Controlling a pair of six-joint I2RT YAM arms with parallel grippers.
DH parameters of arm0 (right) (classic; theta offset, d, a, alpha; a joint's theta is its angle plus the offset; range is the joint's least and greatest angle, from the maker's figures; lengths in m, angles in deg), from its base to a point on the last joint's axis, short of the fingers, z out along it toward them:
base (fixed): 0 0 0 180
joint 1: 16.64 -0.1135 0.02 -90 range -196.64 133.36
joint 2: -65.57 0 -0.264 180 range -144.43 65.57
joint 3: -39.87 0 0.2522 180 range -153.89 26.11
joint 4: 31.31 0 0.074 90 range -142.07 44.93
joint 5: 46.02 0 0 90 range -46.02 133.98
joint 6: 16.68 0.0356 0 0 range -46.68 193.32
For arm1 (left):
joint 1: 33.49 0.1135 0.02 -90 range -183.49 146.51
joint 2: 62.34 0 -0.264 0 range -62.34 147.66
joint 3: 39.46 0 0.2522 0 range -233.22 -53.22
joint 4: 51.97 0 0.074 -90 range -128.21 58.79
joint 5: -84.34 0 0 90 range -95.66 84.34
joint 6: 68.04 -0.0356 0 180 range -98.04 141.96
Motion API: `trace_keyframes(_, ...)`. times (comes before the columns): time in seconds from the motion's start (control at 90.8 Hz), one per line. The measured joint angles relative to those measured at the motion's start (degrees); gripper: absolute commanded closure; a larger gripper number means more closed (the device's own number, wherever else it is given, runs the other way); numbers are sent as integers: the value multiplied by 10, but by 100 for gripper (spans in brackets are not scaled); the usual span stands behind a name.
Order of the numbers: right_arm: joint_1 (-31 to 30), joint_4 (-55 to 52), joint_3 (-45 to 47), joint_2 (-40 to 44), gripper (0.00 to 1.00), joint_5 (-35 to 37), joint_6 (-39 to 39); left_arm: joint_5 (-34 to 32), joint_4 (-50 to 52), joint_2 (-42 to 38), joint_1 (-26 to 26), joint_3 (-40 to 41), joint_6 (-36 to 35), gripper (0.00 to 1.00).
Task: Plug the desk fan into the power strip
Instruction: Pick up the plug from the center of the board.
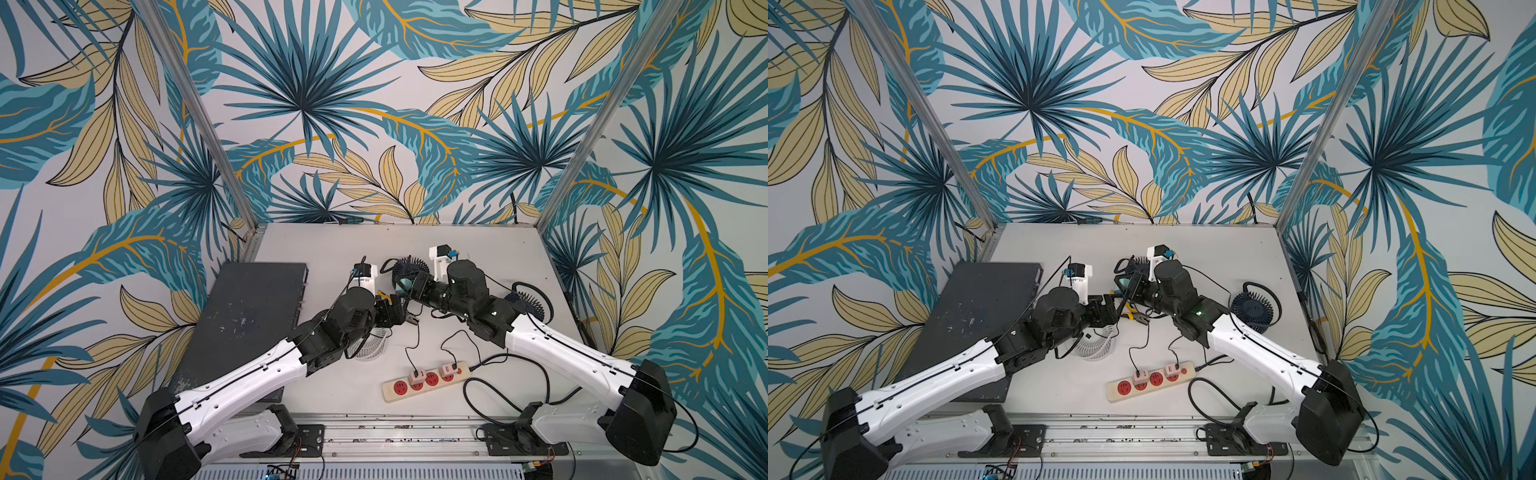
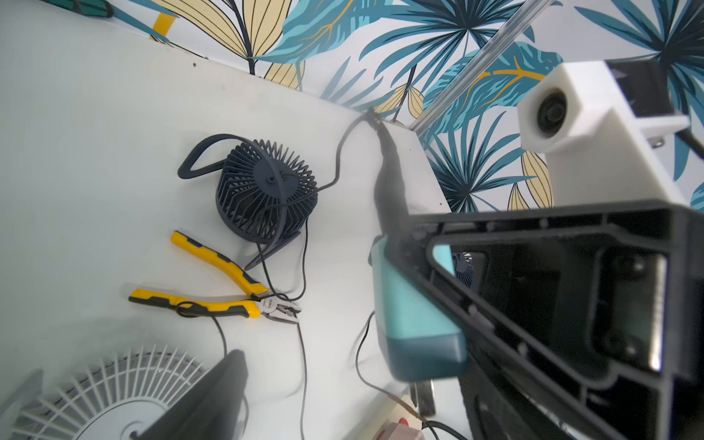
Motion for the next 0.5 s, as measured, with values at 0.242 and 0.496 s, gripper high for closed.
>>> trace_keyframes(0.242, 0, 25, 15, 6, 82, -1, 30, 11, -32, 34, 0, -3, 10, 24)
trace_keyframes(0.496, 2, 62, 45, 12, 81, -1, 61, 10, -49, 42, -5, -3, 0, 42)
